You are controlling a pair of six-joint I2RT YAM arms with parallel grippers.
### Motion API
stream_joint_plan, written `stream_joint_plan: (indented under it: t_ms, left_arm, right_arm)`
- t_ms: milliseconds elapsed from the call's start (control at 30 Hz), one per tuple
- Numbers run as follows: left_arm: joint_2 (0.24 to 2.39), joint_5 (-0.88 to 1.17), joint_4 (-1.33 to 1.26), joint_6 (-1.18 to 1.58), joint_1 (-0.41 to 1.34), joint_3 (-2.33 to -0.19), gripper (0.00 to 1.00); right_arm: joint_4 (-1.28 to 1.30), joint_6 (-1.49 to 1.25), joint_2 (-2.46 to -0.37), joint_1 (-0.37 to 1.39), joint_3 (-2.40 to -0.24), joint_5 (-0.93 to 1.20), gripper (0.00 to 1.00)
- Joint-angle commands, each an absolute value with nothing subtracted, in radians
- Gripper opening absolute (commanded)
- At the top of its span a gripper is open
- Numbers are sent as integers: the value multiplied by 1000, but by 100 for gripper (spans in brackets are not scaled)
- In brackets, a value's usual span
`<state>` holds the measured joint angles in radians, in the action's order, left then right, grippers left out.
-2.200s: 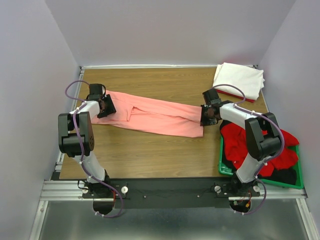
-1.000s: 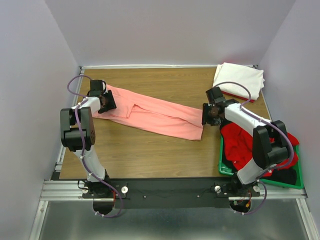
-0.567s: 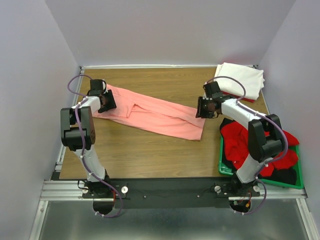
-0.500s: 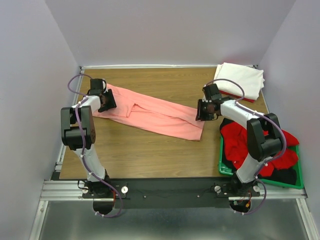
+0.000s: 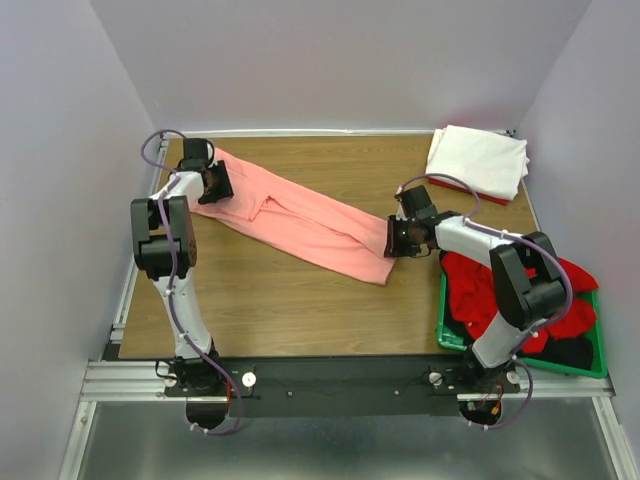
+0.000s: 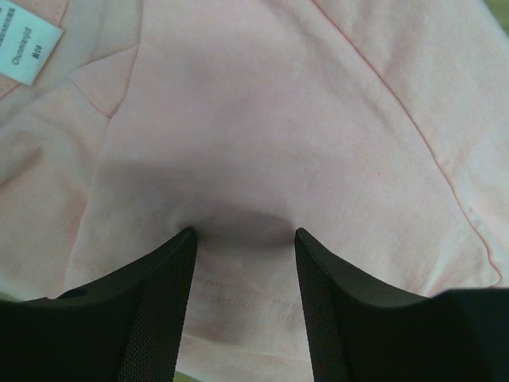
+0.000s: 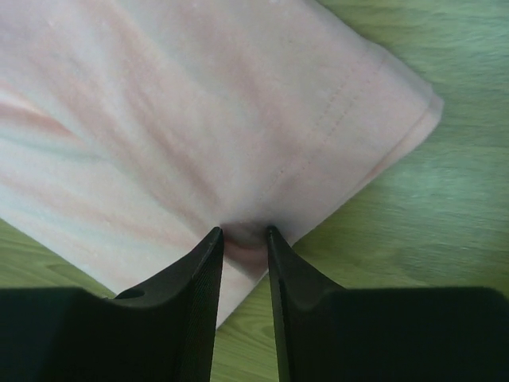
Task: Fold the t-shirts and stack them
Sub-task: Fold the tshirt
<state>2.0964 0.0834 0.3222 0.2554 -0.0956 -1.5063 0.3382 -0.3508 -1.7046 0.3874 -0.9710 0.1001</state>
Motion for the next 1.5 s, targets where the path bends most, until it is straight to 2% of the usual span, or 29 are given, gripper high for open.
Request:
stream_joint_plan:
  t_ms: [0,300,467,633,767,933,1100,1367,1467]
  left_arm:
    - [2196,74,403,232,-89,-1606,61]
    - [2336,69,448,201,-40,-1805,61]
    - [2362,66,477,207,-6,-1867,61]
    - [2295,41,500,233,-2,-1884,62]
    - [2206,17,534,268,-5,-1890,62]
    - [2134,11,528,304,-3,-1824,62]
    - [2158,14,534,314,-3,-1769,62]
    - [2187,31,500,319,-3,-1683,62]
    - [2213,43,497,321,-3,-1687,62]
  right_arm:
    - [425,-383,-1735,454,-851,140,36]
    - [465,-391,-1674,548,-798,224,36]
    - [535,-383,-1625,580,-860,250,36]
    - [633,-371,-1583,580,-1023,141,48]
    - [680,-351,-1637,571,-1176,-41,55]
    - [677,-322,-1748,526,-1249,-104,55]
    - [660,-287,-1804,499,-1267,-146,54]
    - [632,-285,-1783,482,-1151,-149,50]
    - [624,-298,-1761,482,-1106,-120,45]
